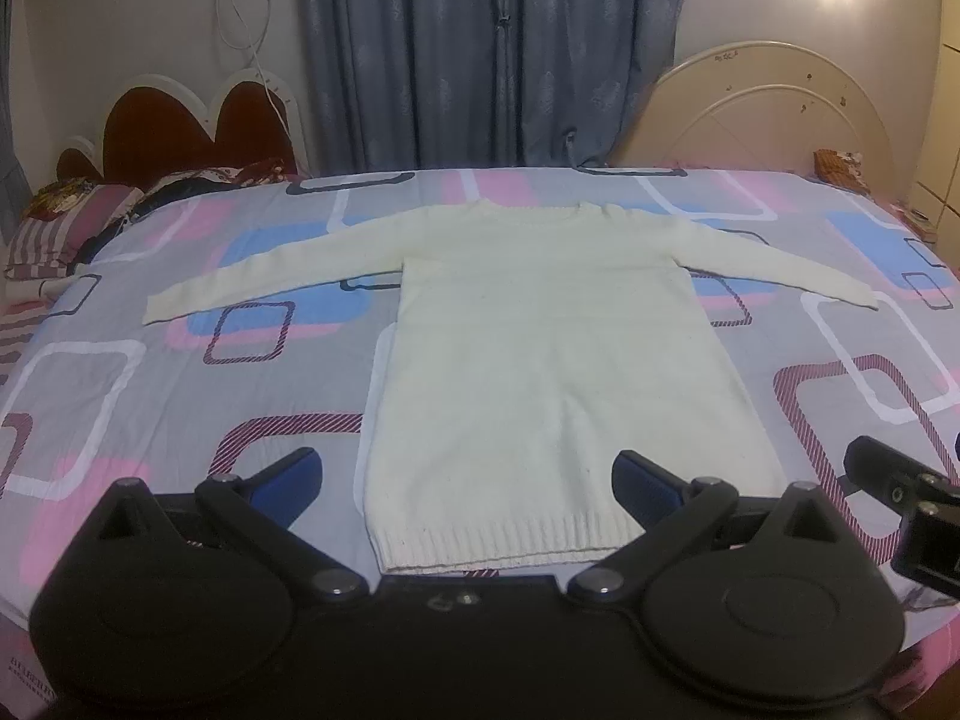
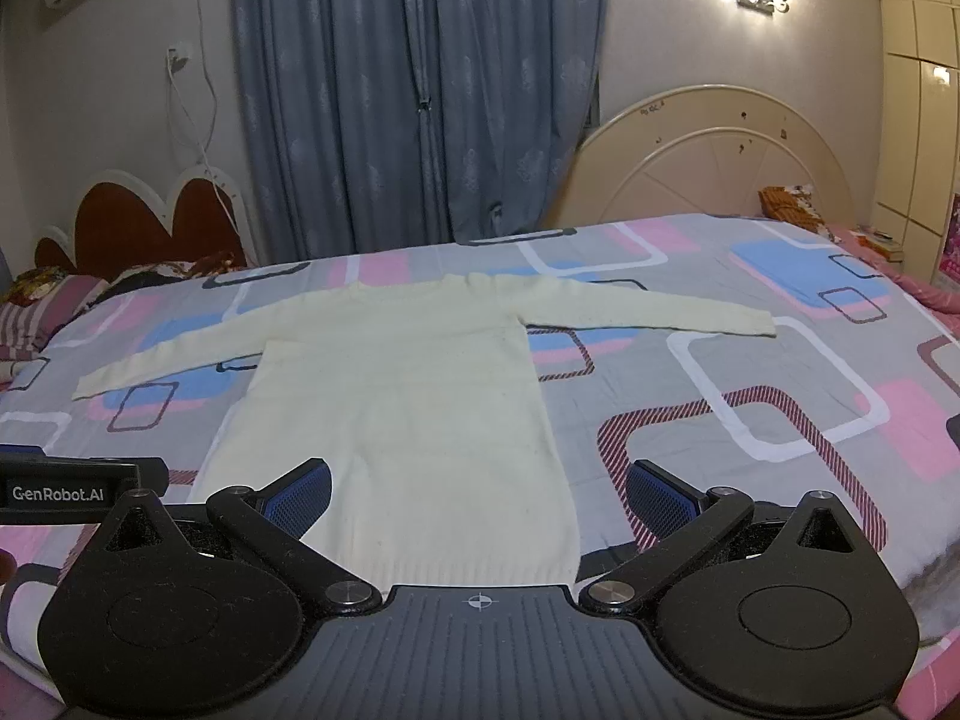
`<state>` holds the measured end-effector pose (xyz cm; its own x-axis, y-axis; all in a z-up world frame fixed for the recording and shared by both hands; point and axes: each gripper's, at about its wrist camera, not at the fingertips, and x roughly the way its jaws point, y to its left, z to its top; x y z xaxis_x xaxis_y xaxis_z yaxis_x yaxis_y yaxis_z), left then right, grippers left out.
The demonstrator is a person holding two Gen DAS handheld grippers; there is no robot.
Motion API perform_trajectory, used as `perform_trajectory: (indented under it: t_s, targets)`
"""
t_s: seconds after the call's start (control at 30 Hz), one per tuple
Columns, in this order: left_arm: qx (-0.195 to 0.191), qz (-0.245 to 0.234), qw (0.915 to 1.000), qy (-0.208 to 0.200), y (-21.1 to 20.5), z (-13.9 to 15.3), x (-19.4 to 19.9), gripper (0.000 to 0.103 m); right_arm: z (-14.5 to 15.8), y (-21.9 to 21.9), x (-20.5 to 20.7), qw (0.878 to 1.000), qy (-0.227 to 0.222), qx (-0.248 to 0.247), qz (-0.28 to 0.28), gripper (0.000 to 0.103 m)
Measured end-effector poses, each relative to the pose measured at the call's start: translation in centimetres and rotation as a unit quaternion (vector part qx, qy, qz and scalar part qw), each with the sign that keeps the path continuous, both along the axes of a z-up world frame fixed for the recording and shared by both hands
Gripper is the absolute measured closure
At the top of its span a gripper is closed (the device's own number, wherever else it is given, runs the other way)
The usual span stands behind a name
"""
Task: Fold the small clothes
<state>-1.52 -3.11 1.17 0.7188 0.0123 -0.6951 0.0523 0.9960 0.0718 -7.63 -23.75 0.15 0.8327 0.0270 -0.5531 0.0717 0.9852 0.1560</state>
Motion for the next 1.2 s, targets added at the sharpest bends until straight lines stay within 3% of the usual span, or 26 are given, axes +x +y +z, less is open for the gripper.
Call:
perform_trajectory:
  t_s: [0.43,0.7,1.0,1.2]
  targets:
    - [0.001,0.003,1.0,0.006,0.2,-0.7,1.1,0.0,-0.3,0.0,1.2,0.999,-0.007,-0.032,-0.001,0.0]
    - [0.0,0.002,0.9999,0.017,-0.3,-1.3,3.3,0.0,-0.9,-0.6,2.9,1.0,-0.003,-0.01,0.001,0.0]
    - [0.001,-0.004,0.9998,0.02,-1.6,-2.3,7.1,0.0,-1.4,-3.0,6.8,1.0,-0.018,-0.022,-0.002,0.0]
    - [-0.004,-0.001,0.9996,0.029,-2.6,-3.3,10.2,0.0,-2.5,-5.5,10.2,1.0,-0.022,-0.004,-0.017,0.0]
